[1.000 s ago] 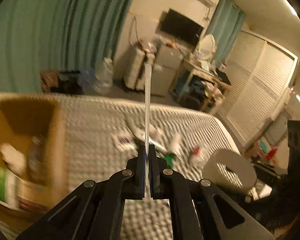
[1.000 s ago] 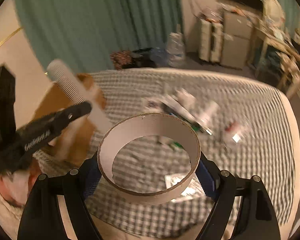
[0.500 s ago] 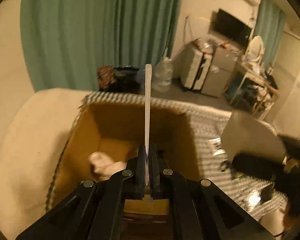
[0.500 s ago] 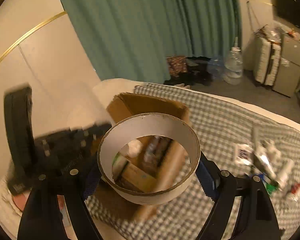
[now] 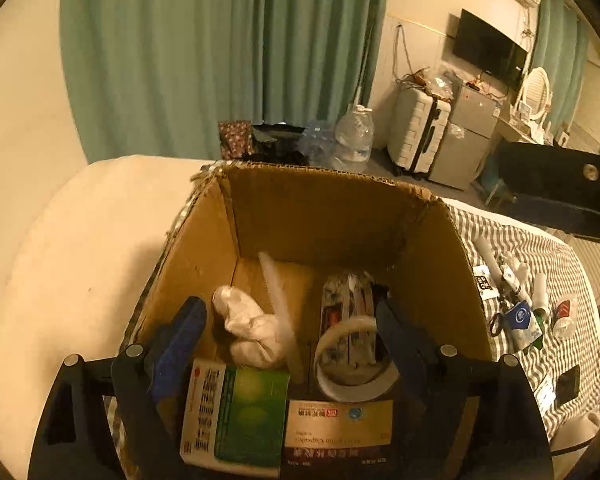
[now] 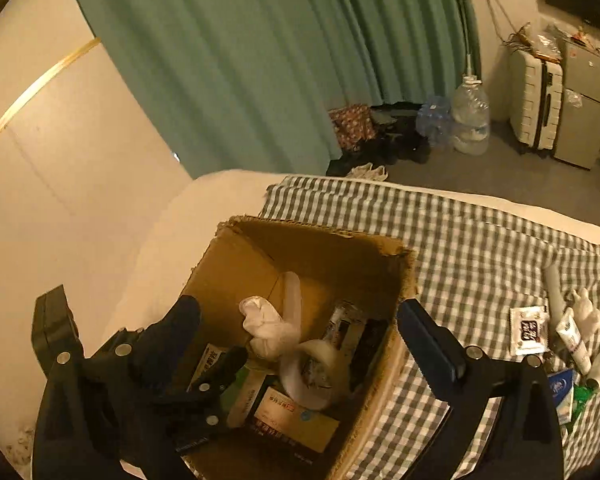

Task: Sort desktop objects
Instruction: 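Lower comb and tape roll into cardboard box and open both tools, then move both tools back over the remaining items on the bed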

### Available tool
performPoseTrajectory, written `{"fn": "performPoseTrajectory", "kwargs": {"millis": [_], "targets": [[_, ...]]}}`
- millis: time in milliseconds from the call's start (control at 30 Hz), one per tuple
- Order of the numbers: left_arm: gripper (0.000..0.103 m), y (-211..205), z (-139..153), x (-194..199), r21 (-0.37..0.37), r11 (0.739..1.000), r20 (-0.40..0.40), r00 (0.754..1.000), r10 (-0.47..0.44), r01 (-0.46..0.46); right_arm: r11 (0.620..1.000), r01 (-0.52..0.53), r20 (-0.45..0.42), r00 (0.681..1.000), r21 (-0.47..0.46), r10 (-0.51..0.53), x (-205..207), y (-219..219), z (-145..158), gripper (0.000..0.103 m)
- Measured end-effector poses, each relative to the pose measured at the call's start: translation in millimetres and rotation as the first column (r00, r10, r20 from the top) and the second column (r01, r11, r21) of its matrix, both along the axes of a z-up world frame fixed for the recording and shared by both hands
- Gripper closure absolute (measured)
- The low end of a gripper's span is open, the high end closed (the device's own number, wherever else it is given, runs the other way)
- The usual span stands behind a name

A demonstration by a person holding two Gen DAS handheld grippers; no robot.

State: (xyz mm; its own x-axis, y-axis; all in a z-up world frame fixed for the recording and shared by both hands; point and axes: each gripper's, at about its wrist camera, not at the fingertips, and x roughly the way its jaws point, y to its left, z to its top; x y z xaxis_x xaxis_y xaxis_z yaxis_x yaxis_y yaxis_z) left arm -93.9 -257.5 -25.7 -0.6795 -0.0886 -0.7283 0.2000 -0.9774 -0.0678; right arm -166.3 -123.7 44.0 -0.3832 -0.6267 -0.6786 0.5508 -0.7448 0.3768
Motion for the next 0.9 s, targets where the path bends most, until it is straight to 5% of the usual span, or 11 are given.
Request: {"fn": "performPoseTrajectory", "kwargs": {"millis": [267, 533, 667, 800, 867, 900], "targets": [[0.005, 58, 41, 21, -0.018, 0.999, -0.038, 0.998, -0.051, 0.051, 0.988, 0.149, -0.095, 0.985, 0.030, -0.146, 31, 96, 28, 0.004], [0.001, 152, 73, 23, 0.015, 0.993, -0.079, 0.990, -0.115, 0.116, 0.943, 0.326, -0.195, 0.931, 0.067, -0.308, 52, 225, 57, 0.004], [0.000, 207, 82, 30, -0.035, 0.994, -0.181, 0.978, -0.106, 0.101, 0.898, 0.430, -0.365, 0.854, 0.091, -0.372, 79, 276, 78, 0.000], [0.000, 252, 78, 40, -0.045, 0.992, -0.345, 0.930, -0.128, 0.120, 0.881, 0.468, -0.609, 0.718, 0.064, -0.337, 117, 310, 82, 0.000], [0.000, 274, 66, 31, -0.077, 0.992, -0.339, 0.933, -0.123, 0.103, 0.873, 0.481, -0.615, 0.714, 0.085, -0.334, 115, 323, 71, 0.000], [0.000, 282, 58, 25, -0.086, 0.990, -0.313, 0.941, -0.131, 0.109, 0.868, 0.484, -0.557, 0.753, 0.109, -0.350, 104, 332, 59, 0.000]]}}
